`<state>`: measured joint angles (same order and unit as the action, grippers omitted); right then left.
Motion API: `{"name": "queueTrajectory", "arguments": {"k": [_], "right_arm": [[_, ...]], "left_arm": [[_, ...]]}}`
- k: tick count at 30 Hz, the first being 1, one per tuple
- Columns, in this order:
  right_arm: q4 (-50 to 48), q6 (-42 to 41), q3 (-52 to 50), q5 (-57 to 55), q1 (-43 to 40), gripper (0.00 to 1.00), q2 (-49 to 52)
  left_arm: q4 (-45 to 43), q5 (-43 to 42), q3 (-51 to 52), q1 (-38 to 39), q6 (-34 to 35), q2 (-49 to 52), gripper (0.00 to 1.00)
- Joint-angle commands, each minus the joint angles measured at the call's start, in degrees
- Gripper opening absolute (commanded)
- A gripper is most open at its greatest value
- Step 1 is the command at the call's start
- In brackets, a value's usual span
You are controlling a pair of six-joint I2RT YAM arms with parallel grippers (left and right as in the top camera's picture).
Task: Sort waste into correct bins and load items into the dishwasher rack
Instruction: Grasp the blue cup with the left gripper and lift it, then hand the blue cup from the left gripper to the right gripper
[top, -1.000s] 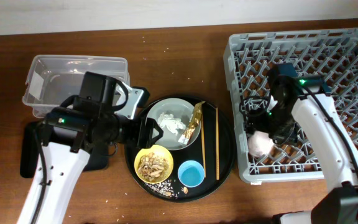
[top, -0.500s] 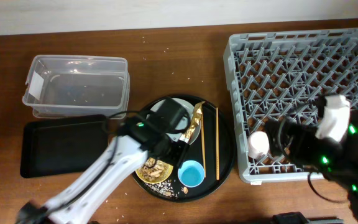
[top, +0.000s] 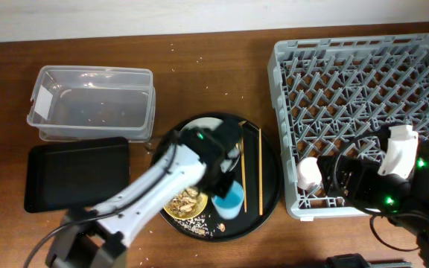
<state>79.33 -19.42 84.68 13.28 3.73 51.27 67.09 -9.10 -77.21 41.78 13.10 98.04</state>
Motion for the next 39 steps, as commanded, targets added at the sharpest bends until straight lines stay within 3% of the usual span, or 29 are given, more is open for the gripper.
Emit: {"name": "queueTrajectory", "arguments": {"k": [1, 3, 4, 8, 14, 16, 19, 27, 32, 33, 34, 36, 37, 39], "right_arm": [[-0.33, 5.75, -4.39, 2.16, -0.37, 0.96, 1.42], [-3.06, 10.38, -7.98, 11.91, -0.37, 0.93, 2.12], [-8.44, 16.02, -10.38, 26.82, -0.37, 0.93, 2.21], [-17.77, 17.55, -12.63, 43.19, -0.37, 0.95, 2.73], [-27.56, 20.13, -12.74, 58.71, -0.37, 0.97, 6.91], [-29.51, 21.51, -12.74, 64.37, -0.31, 0.96, 8.17], [-31.39, 21.79, -12.74, 69.0, 0.66, 0.88, 9.55], [-33.27, 17.27, -12.74, 60.02, 4.52, 0.67, 10.23], [-33.94, 15.52, -12.74, 56.3, 4.52, 0.6, 10.16], [-33.94, 15.5, -12.74, 56.33, 4.52, 0.57, 10.16], [-33.92, 15.5, -12.74, 56.3, 4.52, 0.54, 10.08], [-33.92, 15.5, -12.74, 56.06, 4.39, 0.52, 9.22], [-33.64, 15.45, -12.72, 55.1, 4.15, 0.51, 8.68], [-30.45, 11.45, -12.68, 48.59, 1.64, 0.5, 6.21]], "left_arm": [[1.16, -20.31, -11.65, -8.66, -8.7, -5.97, 0.0], [0.9, -37.27, -15.08, -15.1, -12.57, -7.15, 0.0], [1.27, -50.16, -15.69, -19.89, -14.29, -7.32, 0.0], [3.76, -62.97, -15.67, -23.5, -17.09, -7.32, 0.0], [2.8, -76.54, -15.69, -23.82, -17.09, -7.32, 0.0], [2.82, -76.65, -15.69, -23.8, -17.09, -7.32, 0.0], [2.34, -76.65, -15.69, -23.8, -17.09, -7.32, 0.0], [1.16, -72.15, -15.69, -23.56, -17.07, -7.32, 0.0], [1.16, -70.07, -15.69, -23.41, -17.05, -7.32, 0.01], [1.14, -69.9, -15.69, -23.41, -17.07, -7.32, 0.23], [1.11, -69.9, -15.67, -23.43, -17.07, -7.32, 0.56], [1.11, -67.08, -15.69, -23.43, -17.07, -7.32, 0.85], [1.14, -64.54, -15.69, -23.43, -17.05, -7.32, 0.96], [1.86, -49.48, -15.69, -23.43, -16.74, -7.32, 0.99]]}}
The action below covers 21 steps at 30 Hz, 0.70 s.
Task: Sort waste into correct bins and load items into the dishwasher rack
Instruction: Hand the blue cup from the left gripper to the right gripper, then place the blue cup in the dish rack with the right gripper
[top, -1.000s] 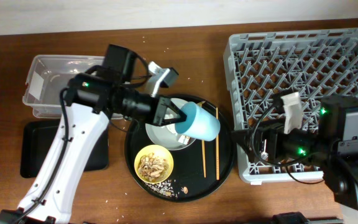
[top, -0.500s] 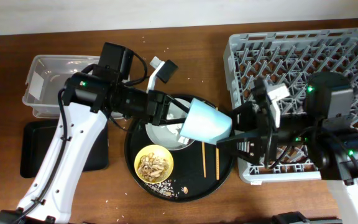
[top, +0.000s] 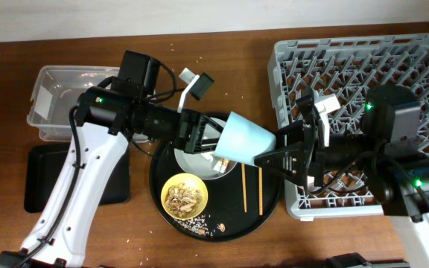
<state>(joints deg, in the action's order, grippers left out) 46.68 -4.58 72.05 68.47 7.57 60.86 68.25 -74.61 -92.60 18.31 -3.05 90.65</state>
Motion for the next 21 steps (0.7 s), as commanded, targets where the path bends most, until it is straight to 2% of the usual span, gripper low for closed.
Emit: {"name": "queueTrajectory", "arguments": {"k": [1, 2, 3, 4, 8, 10, 15, 16, 20, 21], "right_arm": [[4.42, -3.85, -0.04, -9.51, -3.89, 0.5, -4.39], [6.6, -4.15, -0.02, -12.44, -5.42, 0.49, -5.27], [12.41, -4.55, 0.02, -20.87, -9.66, 0.5, -7.26], [15.23, -4.55, 0.07, -25.07, -11.65, 0.5, -7.98], [28.24, -4.52, 0.26, -52.3, -20.74, 0.5, -7.91], [31.04, -4.63, 0.26, -60.39, -22.95, 0.49, -5.75], [33.14, -6.91, 0.26, -61.59, -23.3, 0.51, 7.23], [33.18, -6.88, 0.26, -61.42, -23.28, 0.54, 10.78], [30.27, -6.84, 0.26, -59.65, -23.3, 0.57, 20.46], [30.58, -6.54, 0.26, -58.49, -23.3, 0.63, 21.81]], "left_arm": [[1.4, 22.29, -0.31, 0.04, 0.02, 0.07, 0.99], [2.08, 27.61, -0.31, 0.04, 0.55, 0.07, 0.99], [3.63, 37.44, -0.31, 0.04, 1.84, 0.07, 0.99], [4.26, 39.74, -0.31, 0.04, 2.12, 0.07, 0.99], [6.47, 41.64, -0.31, 0.07, 2.16, 0.07, 0.99], [6.97, 41.66, -0.31, 0.07, 2.16, 0.07, 0.99], [7.17, 41.68, -0.28, 0.07, 2.14, 0.07, 0.99], [7.32, 41.7, -0.31, 0.07, 2.14, 0.07, 0.99], [7.48, 43.19, -0.31, 0.07, 2.14, 0.07, 0.99], [7.54, 43.21, -0.31, 0.07, 2.14, 0.07, 0.99]]}}
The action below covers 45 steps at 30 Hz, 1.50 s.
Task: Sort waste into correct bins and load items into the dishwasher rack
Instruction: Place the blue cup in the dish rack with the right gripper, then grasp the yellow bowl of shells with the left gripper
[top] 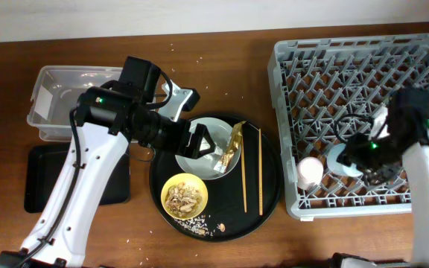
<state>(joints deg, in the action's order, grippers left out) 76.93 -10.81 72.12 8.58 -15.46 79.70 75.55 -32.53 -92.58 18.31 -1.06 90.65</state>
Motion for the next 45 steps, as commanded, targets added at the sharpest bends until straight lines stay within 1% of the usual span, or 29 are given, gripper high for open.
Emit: {"name": "queueTrajectory", "arguments": {"k": [1, 2, 3, 5, 6, 8, 10, 12, 13, 15, 16, 19, 20, 22, 24, 25, 26, 27, 28, 30, 31, 33, 34, 35, 36, 37, 40, 43, 45], "right_arm": [[0.66, 0.02, 0.2, 2.6, -0.24, 0.72, 3.96], [0.5, 0.0, 0.2, 2.58, -0.26, 0.84, 4.04], [0.11, -0.02, 0.61, 2.58, -0.26, 0.92, 3.5], [0.37, -0.02, 2.64, 2.93, -0.26, 0.93, 1.44], [0.81, 0.02, 4.09, 3.8, -0.26, 0.93, -0.5], [1.01, 0.04, 6.91, 7.56, -0.26, 0.93, -5.79], [0.2, 0.02, 8.22, 10.99, -0.26, 0.93, -10.45], [-0.52, 0.07, 8.85, 13.49, -0.26, 0.93, -15.5], [-0.55, 0.04, 8.85, 13.68, -0.26, 0.93, -20.41], [-0.13, 0.02, 8.83, 13.7, -0.26, 0.93, -22.95], [0.26, 0.02, 8.83, 13.68, -0.26, 0.93, -24.11], [1.31, 0.0, 8.83, 13.7, -0.26, 0.93, -25.75], [1.64, 0.0, 8.83, 13.73, -0.26, 0.93, -25.73], [2.43, 0.02, 8.79, 13.73, -0.26, 0.93, -25.24], [2.91, 0.0, 8.79, 13.73, -0.26, 0.93, -24.76], [3.28, 0.02, 8.79, 13.73, -0.26, 0.93, -24.55], [3.5, 0.02, 8.79, 13.7, -0.26, 0.93, -24.28], [3.72, 0.02, 8.79, 13.73, -0.26, 0.93, -24.11], [3.85, 0.02, 8.79, 13.73, -0.26, 0.93, -24.02], [3.89, 0.02, 8.79, 13.73, -0.26, 0.93, -23.93], [3.89, 0.0, 8.79, 13.73, -0.26, 0.93, -23.93], [3.89, 0.02, 8.79, 13.73, -0.26, 0.93, -23.96], [3.91, 0.02, 8.79, 13.73, -0.26, 0.93, -23.93], [3.91, 0.02, 8.79, 13.73, -0.26, 0.93, -23.93], [3.91, 0.02, 8.79, 13.73, -0.26, 0.93, -23.93], [3.89, 0.02, 8.79, 13.73, -0.26, 0.94, -23.93], [3.91, 0.02, 8.79, 13.7, -0.26, 0.94, -23.93], [3.91, 0.02, 8.79, 13.7, -0.26, 0.94, -23.93], [3.89, 0.02, 8.79, 13.7, -0.26, 0.94, -23.93]], "left_arm": [[0.39, 1.14, -0.33, 0.07, 0.15, 0.07, 0.99], [0.48, 1.14, -0.31, 0.07, 0.15, 0.07, 0.99], [0.61, 2.01, -0.31, 0.07, 0.2, 0.07, 0.98], [1.57, 4.7, -0.31, 0.44, 0.26, 0.07, 0.95], [2.82, 7.13, -0.31, 1.18, 1.55, 0.07, 0.93], [5.33, 15.08, 0.04, 3.96, 5.22, 0.07, 0.9], [5.77, 22.45, 1.6, 7.45, 11.32, 0.07, 0.9], [4.94, 26.77, 4.31, 10.38, 17.18, 0.07, 0.9], [2.16, 29.86, 9.29, 12.72, 23.52, 0.09, 0.89], [-1.27, 29.79, 14.01, 13.86, 25.57, 0.13, 0.89], [-3.74, 29.79, 17.29, 14.53, 26.67, 0.13, 0.82], [-12.26, 28.74, 26.62, 16.59, 30.23, 0.24, 0.73], [-14.97, 28.06, 28.61, 17.22, 30.47, 0.28, 0.69], [-25.22, 27.85, 34.77, 19.87, 31.12, 0.31, 0.61], [-30.18, 28.09, 37.75, 22.29, 31.04, 0.35, 0.55], [-31.58, 28.41, 38.45, 23.23, 31.01, 0.35, 0.54], [-32.11, 29.24, 38.53, 24.15, 31.01, 0.35, 0.53], [-32.5, 30.97, 38.53, 25.09, 31.04, 0.35, 0.49], [-32.48, 33.46, 38.56, 25.92, 31.04, 0.44, 0.39], [-32.48, 37.03, 38.58, 26.99, 31.04, 1.27, 0.31], [-32.48, 37.59, 38.58, 27.26, 31.04, 1.86, 0.28], [-32.7, 37.94, 38.6, 27.43, 31.04, 5.49, 0.25], [-32.7, 37.94, 38.6, 27.43, 31.04, 6.64, 0.21], [-32.7, 37.92, 38.58, 27.43, 31.04, 7.3, 0.13], [-32.68, 37.83, 38.58, 27.43, 31.06, 7.41, 0.02], [-32.59, 37.66, 38.47, 27.43, 31.06, 7.32, 0.0], [-30.45, 35.12, 36.04, 27.43, 31.08, 5.66, 0.0], [-23.08, 34.42, 30.16, 27.1, 30.97, 0.13, 0.0], [-20.11, 34.29, 28.11, 25.88, 30.03, -2.73, 0.0]]}}
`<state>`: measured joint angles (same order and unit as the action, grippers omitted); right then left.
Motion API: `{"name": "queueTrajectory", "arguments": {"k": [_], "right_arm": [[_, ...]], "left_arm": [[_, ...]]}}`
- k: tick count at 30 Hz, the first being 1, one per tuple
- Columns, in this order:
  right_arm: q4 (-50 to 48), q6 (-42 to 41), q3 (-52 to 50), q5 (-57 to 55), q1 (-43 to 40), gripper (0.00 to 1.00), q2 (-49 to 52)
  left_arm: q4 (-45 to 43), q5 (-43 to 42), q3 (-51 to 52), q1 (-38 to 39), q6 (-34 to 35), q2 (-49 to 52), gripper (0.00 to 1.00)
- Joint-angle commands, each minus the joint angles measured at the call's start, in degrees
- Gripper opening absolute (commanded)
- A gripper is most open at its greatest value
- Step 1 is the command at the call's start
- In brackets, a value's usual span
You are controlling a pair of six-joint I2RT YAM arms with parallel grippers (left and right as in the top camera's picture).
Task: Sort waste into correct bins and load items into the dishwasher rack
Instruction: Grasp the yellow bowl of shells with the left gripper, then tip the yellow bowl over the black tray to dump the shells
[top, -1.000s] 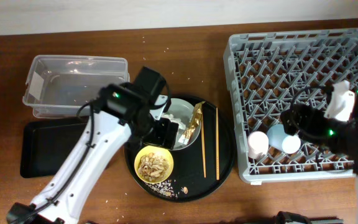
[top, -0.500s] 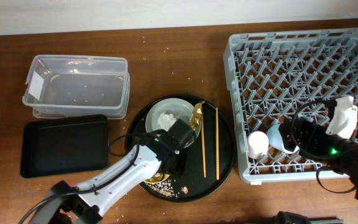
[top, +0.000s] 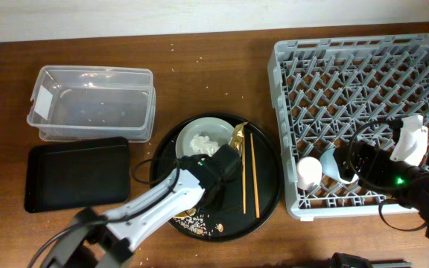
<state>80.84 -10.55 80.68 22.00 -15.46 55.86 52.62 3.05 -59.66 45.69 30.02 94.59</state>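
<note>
On the round black tray (top: 268,195) stand a white bowl (top: 199,141) with crumpled white waste in it, a gold wrapper (top: 237,136) and two chopsticks (top: 245,175). My left gripper (top: 224,158) is low over the tray, just left of the chopsticks and below the wrapper. Its jaws are hidden by the wrist. The left arm covers most of the yellow food bowl (top: 179,217). In the grey dishwasher rack (top: 363,67) a light blue cup (top: 331,164) lies beside a white cup (top: 309,173). My right gripper (top: 351,165) is just right of the blue cup and appears open.
A clear plastic bin (top: 91,104) stands at the back left, with a black tray-like bin (top: 77,176) in front of it. Crumbs lie on the round tray's front part (top: 199,217). The rack fills the right side of the table.
The left arm has dropped from over the white bowl to the tray beside the chopsticks. The right arm has drawn back, leaving the blue cup beside the white cup. The chopsticks lie slightly shifted.
First my left gripper was down at the blue cup on the tray, the right arm resting by the white cup in the rack. Then both grippers met at the raised cup above the tray. Then the right one had it in the rack, where it now lies.
</note>
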Motion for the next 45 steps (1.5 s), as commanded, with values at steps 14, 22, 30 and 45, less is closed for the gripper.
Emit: {"name": "queueTrajectory", "arguments": {"k": [14, 22, 30, 45], "right_arm": [[-0.02, -0.26, 0.22, 0.28, -0.26, 0.94, -0.09], [-0.02, -0.26, 0.22, 0.28, -0.26, 0.95, -0.09], [0.04, -0.26, 0.22, 0.31, -0.26, 0.95, -0.11], [1.18, -0.26, 0.22, 0.33, -0.26, 0.96, -0.09]], "left_arm": [[6.64, -52.59, -5.9, -61.31, -39.36, -8.68, 0.0], [10.03, -82.2, -5.9, -80.52, -49.72, 8.72, 0.0], [12.41, -90.16, -5.81, -82.88, -52.76, 11.58, 0.0], [36.83, -84.56, -7.48, -84.5, -75.54, 10.56, 0.0]]}}
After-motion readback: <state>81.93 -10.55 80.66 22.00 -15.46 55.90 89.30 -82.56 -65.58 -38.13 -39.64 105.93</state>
